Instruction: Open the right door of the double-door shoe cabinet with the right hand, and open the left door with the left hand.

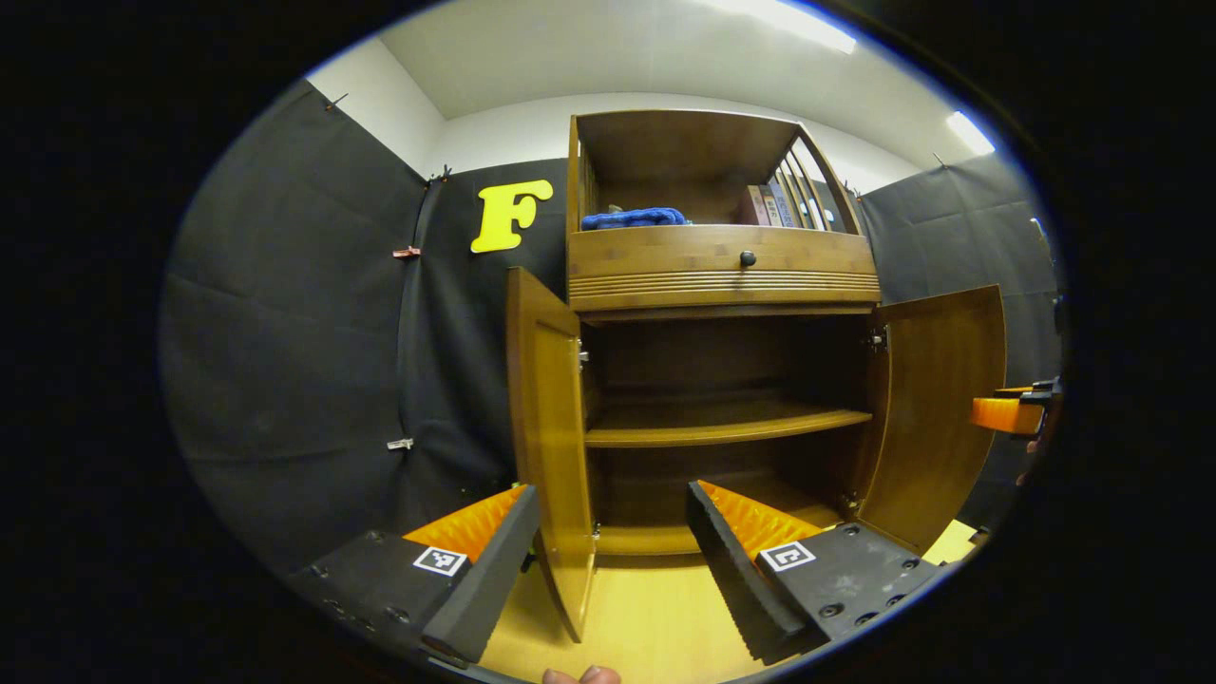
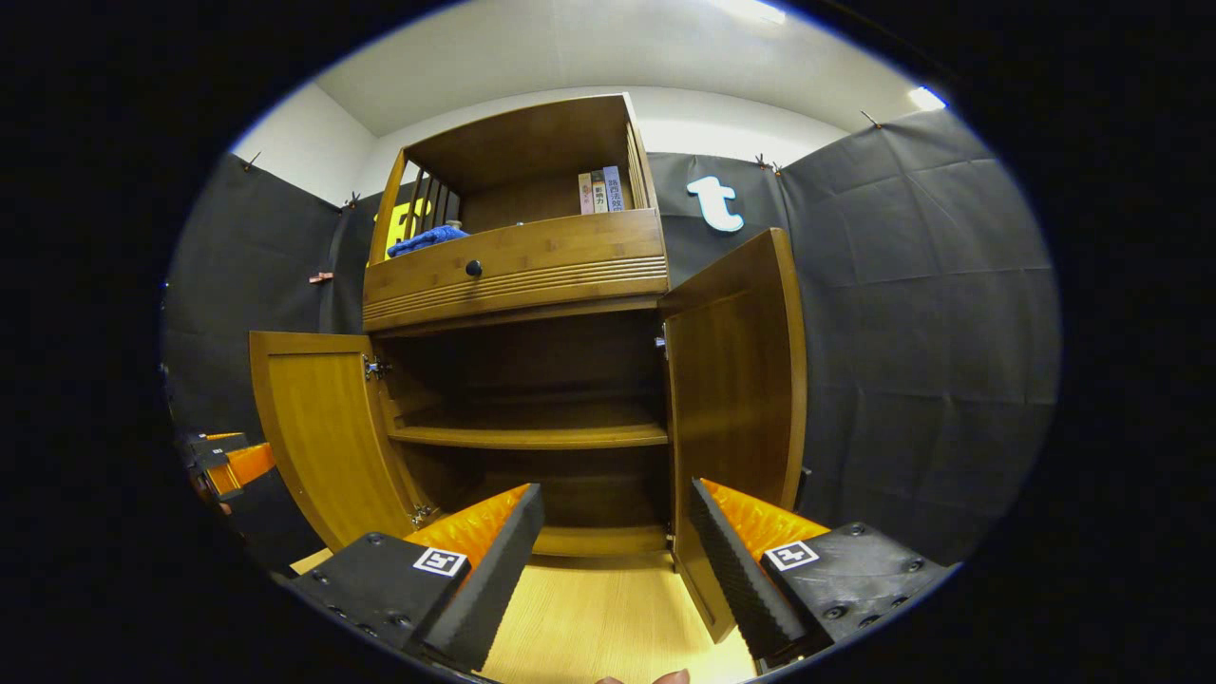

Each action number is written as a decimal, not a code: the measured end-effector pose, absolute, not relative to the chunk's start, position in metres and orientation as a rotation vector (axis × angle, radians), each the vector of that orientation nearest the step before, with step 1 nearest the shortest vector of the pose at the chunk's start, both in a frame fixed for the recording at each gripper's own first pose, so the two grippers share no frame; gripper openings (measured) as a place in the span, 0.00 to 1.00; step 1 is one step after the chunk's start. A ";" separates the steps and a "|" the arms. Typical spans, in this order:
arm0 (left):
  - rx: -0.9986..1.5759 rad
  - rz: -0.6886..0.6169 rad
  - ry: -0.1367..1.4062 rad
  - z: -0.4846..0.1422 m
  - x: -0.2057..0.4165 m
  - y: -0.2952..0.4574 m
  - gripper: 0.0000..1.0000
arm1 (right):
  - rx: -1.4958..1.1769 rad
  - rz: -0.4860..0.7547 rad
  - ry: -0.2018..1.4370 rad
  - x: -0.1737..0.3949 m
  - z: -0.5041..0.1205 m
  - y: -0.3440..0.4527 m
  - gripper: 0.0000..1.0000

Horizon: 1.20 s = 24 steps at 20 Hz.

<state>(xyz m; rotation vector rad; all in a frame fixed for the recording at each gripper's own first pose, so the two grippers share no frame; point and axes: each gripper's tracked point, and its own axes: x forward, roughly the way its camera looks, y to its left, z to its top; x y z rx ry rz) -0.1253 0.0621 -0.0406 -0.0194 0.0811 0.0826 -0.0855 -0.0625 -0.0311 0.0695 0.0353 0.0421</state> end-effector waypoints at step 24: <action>0.012 0.006 0.062 -0.025 -0.040 -0.057 0.92 | 0.084 0.038 0.047 -0.056 -0.035 -0.099 0.92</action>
